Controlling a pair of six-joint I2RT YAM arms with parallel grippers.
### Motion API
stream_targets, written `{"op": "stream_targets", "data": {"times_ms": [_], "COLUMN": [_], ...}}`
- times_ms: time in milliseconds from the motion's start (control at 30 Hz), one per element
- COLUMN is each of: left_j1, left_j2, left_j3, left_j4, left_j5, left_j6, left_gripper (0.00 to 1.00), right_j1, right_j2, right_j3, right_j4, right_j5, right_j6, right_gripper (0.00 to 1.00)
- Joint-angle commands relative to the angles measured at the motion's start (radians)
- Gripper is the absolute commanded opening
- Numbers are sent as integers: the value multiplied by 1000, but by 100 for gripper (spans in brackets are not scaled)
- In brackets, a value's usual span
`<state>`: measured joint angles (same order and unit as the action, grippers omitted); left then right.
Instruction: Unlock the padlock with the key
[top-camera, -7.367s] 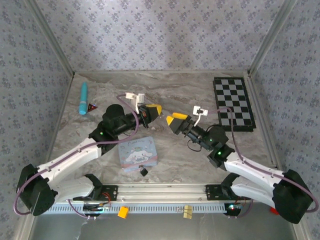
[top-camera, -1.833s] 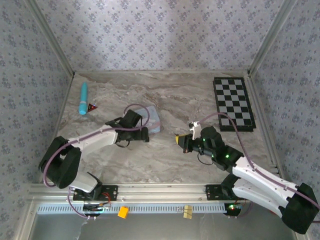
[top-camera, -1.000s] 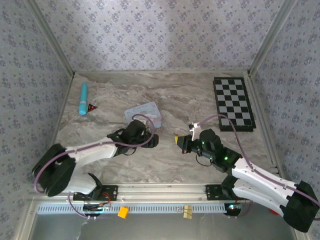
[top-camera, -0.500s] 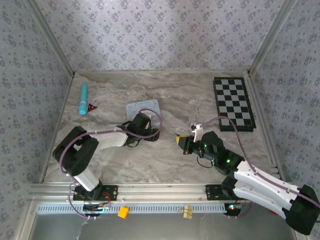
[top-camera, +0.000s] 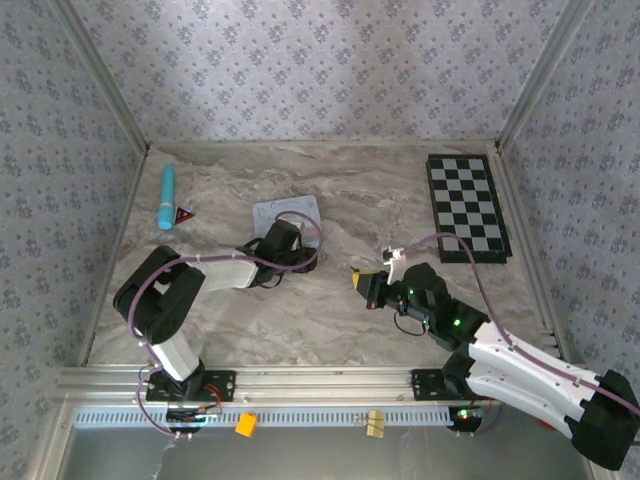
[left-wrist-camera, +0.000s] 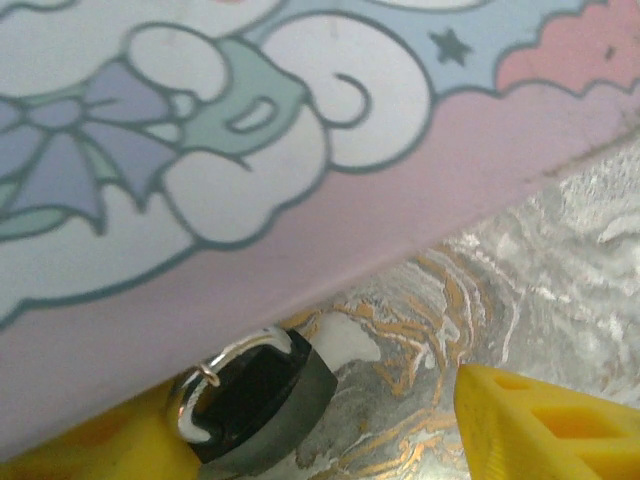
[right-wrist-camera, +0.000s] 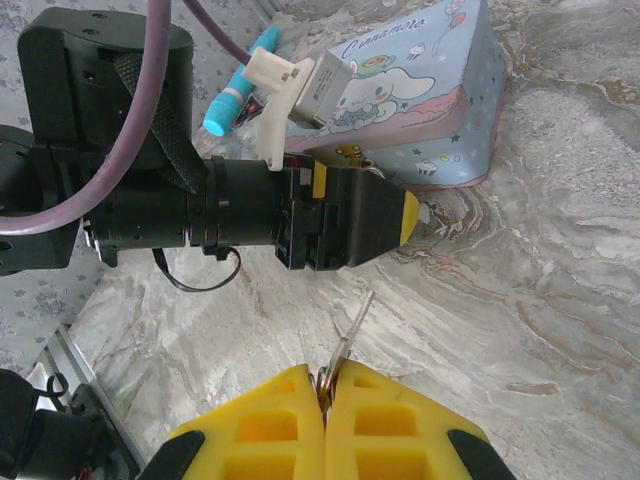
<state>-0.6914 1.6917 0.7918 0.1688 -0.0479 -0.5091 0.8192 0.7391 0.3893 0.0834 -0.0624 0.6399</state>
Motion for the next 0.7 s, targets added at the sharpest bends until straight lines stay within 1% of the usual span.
{"op": "stream_targets", "data": {"times_ms": [0, 133, 233, 500, 667], "left_j1": [6, 19, 35, 60, 83], "left_j2": [12, 31, 56, 67, 78], "left_j3": [-61, -139, -165, -181, -187], "left_j4": [157, 315, 379, 416, 439], "left_j5": [26, 29, 32, 9, 4], "left_j6": [-98, -180, -212, -214, -222], "left_gripper": [65, 63, 60, 51, 41], "right_j1": [9, 10, 12, 15, 18], "right_j2": [-14, -14, -15, -10, -7], "right_j3": [-5, -4, -1, -5, 3], "right_j4": [-2, -2, -4, -4, -13], "right_j5": [21, 19, 16, 29, 29], "right_j6": [17, 18, 18, 21, 20], "right_gripper": [0, 0, 0, 0, 0]}}
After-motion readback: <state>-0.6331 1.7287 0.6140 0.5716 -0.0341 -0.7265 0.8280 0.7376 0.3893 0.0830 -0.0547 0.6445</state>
